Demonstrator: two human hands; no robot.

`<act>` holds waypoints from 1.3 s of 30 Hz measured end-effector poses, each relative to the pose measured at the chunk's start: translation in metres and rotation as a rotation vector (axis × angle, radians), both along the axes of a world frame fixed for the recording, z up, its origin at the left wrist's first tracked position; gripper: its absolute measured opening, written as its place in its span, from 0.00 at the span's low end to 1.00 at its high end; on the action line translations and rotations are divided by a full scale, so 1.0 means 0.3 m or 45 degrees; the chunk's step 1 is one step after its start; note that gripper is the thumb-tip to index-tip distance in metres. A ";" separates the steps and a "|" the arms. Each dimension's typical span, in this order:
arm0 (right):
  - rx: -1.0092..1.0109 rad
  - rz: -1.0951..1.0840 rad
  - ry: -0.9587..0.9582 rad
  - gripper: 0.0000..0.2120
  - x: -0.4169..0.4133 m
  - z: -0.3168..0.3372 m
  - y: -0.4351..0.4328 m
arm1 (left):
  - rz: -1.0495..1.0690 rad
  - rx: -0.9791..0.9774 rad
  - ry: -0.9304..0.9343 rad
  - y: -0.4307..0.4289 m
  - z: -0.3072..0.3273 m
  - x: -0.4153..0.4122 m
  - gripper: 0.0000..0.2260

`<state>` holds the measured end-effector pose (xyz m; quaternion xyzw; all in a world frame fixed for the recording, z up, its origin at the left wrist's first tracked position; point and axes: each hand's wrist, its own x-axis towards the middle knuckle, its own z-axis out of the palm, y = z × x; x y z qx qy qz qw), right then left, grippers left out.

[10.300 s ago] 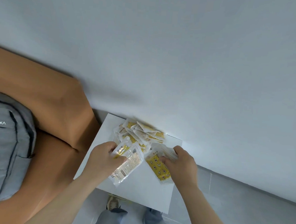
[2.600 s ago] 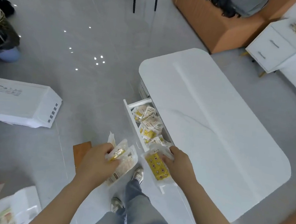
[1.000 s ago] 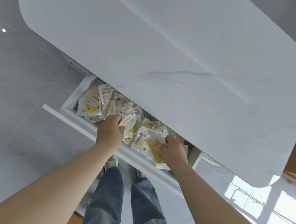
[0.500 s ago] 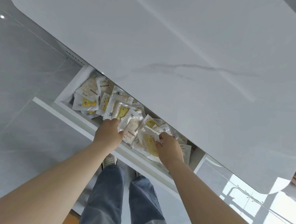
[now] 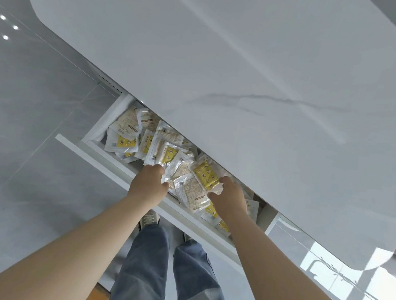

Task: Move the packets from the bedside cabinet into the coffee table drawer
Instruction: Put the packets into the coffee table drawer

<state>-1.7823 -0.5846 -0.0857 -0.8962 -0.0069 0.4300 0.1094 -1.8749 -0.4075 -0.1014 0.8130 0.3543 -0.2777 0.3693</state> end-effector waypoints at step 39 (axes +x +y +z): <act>0.290 -0.111 -0.962 0.16 -0.118 1.791 -0.792 | -1.230 0.079 -0.969 -0.629 1.778 0.258 0.13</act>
